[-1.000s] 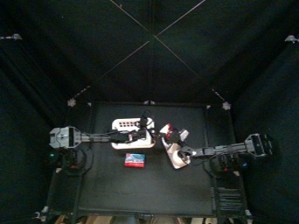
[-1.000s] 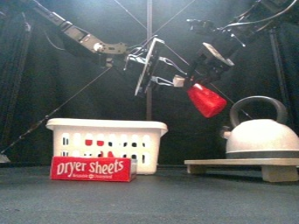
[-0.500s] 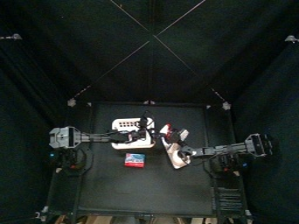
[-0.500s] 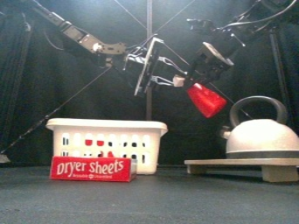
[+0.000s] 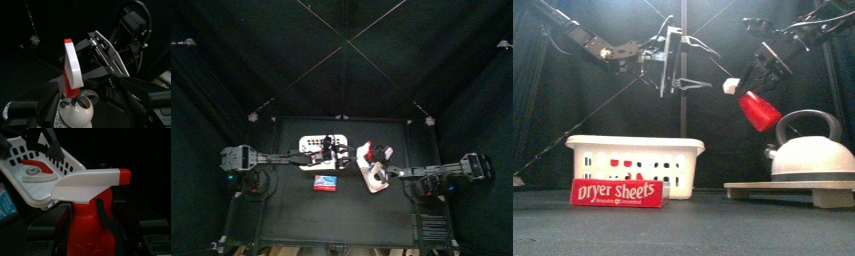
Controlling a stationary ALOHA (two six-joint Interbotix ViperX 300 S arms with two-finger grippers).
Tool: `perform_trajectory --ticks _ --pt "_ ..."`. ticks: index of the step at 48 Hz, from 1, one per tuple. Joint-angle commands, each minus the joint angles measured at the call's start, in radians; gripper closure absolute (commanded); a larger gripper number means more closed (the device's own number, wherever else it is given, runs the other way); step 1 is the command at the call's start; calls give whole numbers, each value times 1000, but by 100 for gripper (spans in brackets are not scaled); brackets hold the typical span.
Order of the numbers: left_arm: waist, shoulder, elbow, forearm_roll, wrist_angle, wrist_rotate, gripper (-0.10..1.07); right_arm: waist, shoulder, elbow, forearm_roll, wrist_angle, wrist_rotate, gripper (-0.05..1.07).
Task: Hand over bottle
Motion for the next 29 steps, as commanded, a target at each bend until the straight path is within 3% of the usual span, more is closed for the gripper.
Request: perform_trajectory --ticks 1,9,15,24,29 --pt "-2 -49 40 44 -74 3 -6 -2 -54 6 0 -46 2 58" --pt "-28 -57 161 173 -175 5 -6 -6 -135 35 -6 -199 3 58" --pt "-57 -28 210 258 -261 23 -6 -26 -181 46 5 -354 5 58" --pt "-103 60 190 296 -376 135 -6 -110 -204 46 67 -611 3 58" --pt "-120 101 166 281 -385 213 -6 -163 -206 54 126 -719 2 58"
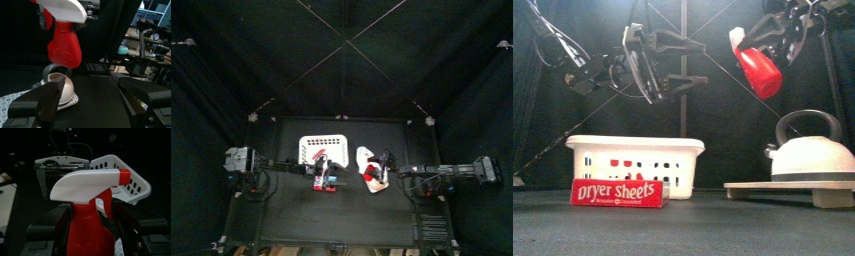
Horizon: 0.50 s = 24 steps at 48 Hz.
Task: Hand over bottle
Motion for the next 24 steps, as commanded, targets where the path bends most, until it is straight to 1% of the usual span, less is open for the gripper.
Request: perform_trajectory --ticks 1,7,12,16,19,24 --pt "-12 26 -38 -25 -18 60 -6 -55 -8 -5 54 -115 -2 58" --pt "-37 55 -44 -107 -18 107 -6 -143 -9 29 156 -255 -3 58" --pt "-48 71 -46 -198 -18 117 -6 -219 -11 63 250 -376 -8 58" --pt "-49 77 -44 -249 -18 117 -6 -279 -11 92 325 -494 -15 58" --pt "-52 75 -40 -267 -18 117 -6 -313 -11 109 360 -566 -15 58" --pt "-52 71 -35 -268 -17 115 -6 -370 -11 138 391 -655 -15 57"
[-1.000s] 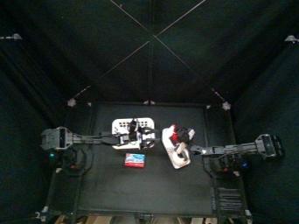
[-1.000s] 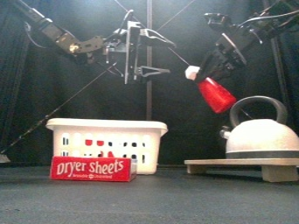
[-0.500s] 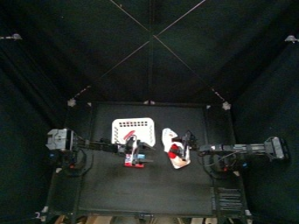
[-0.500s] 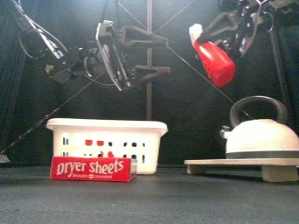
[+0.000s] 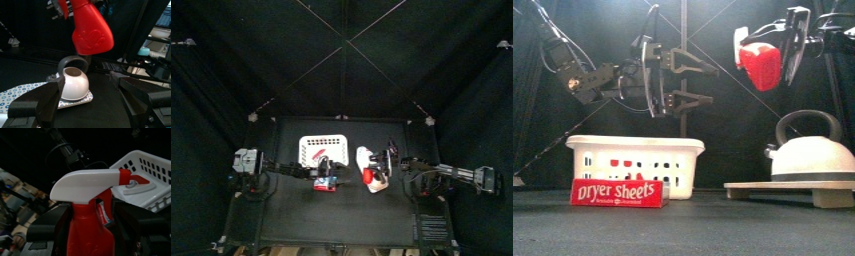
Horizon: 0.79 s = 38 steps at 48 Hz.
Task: Hand over bottle
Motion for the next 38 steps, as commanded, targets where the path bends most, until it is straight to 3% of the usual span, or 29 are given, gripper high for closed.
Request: perform_trajectory --ticks 1,21,38 --pt "-3 -18 -9 -5 -9 2 -6 -52 -6 6 26 -89 -2 56" --pt "-6 -20 -3 -5 -9 2 -6 -83 -6 15 34 -130 -2 19" --pt "-6 -23 8 -6 -11 2 -6 -89 -6 14 35 -130 -2 11"
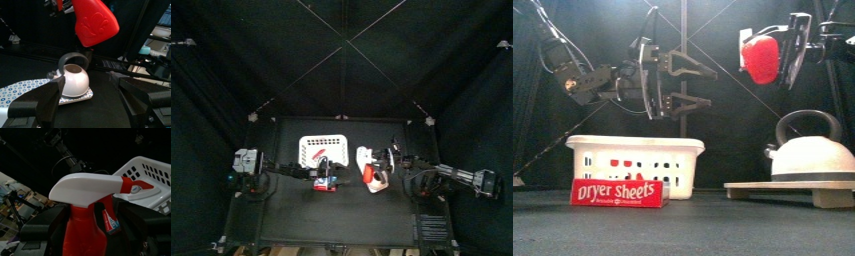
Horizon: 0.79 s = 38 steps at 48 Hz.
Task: Hand over bottle
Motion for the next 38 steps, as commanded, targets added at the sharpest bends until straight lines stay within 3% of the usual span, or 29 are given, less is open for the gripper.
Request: perform_trajectory --ticks 1,29,38 --pt "-2 -21 -6 -3 -11 3 -6 -5 -5 -18 5 -8 -2 11" --pt "-2 -23 -3 -23 -9 3 -6 -6 -5 -11 9 0 -2 13" --pt "-2 -23 2 -28 -11 3 -6 -6 -5 -9 11 3 0 26"
